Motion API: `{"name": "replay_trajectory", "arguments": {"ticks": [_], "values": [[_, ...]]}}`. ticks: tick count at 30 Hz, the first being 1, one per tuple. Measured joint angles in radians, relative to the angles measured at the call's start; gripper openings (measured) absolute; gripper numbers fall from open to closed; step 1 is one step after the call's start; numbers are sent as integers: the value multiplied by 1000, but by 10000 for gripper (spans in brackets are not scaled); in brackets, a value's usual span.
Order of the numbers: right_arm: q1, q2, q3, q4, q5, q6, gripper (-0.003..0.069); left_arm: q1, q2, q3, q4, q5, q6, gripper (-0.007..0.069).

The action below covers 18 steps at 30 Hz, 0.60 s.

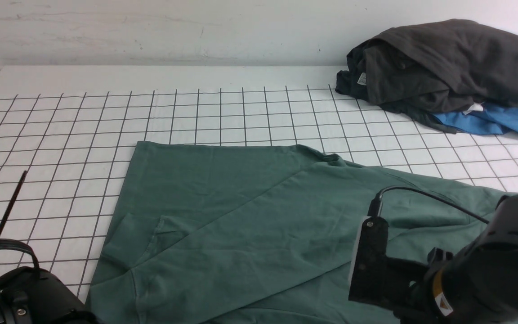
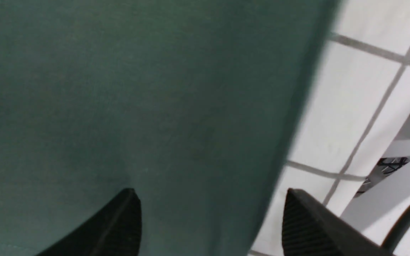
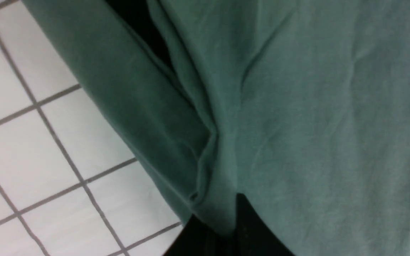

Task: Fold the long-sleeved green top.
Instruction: Use both arms simultaneously to clamp the lower edge of the clothing fabric

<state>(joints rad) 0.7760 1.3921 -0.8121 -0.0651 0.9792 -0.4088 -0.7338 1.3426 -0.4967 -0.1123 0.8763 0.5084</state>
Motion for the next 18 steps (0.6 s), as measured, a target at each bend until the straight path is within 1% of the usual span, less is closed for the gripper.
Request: {"name": "replay_trajectory", "arguments": {"ticks": [3,7,9,11,13,18], "values": [[-38,0,0,13,-1,11,4,0,2,0,-1,-2,-1,486],[-54,0,0,31,-4,10,4,0,3,0,23,-29,-16,475],[-55,0,0,40,-12,10,4,0,3,0,81,-52,-62,446],[-55,0,0,43,-13,9,4,0,3,0,138,-62,-114,410],[-55,1,0,43,-15,9,4,0,3,0,208,-64,-190,359],[-55,1,0,43,-15,9,4,0,3,0,251,-57,-271,213]]}}
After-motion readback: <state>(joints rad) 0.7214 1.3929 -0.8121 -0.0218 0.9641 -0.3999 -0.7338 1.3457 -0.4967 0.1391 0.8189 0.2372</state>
